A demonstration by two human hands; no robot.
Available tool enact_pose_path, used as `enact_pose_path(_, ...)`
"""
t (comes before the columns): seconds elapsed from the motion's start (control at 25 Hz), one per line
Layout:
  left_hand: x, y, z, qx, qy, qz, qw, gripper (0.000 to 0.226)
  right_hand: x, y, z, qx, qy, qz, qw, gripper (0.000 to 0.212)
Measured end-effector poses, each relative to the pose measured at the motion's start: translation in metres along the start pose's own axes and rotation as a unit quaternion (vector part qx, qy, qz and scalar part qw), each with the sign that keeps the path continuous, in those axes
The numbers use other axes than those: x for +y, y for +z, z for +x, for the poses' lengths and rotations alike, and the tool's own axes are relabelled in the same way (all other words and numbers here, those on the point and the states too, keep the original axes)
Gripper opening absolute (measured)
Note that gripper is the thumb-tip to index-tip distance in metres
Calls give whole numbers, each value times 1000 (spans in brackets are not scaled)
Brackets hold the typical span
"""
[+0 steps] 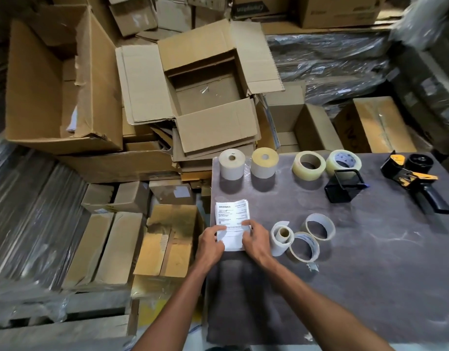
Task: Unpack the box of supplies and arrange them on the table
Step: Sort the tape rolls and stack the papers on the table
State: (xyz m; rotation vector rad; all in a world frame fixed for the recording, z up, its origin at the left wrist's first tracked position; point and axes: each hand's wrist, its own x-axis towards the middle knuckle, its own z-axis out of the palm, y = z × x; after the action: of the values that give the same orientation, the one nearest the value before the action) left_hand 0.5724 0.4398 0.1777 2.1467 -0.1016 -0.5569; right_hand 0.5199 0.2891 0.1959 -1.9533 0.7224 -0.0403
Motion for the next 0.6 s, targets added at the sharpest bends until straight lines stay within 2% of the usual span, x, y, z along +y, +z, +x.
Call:
enact_pose_path(0.32, -4, 0, -9, 9, 25, 65, 998, 44, 3, 9, -5, -13, 24, -55, 998, 33)
enact_pose_path(0.6, 8, 7, -15, 13, 9, 58, 998, 67, -2, 11, -9, -55, 26, -107, 992, 63)
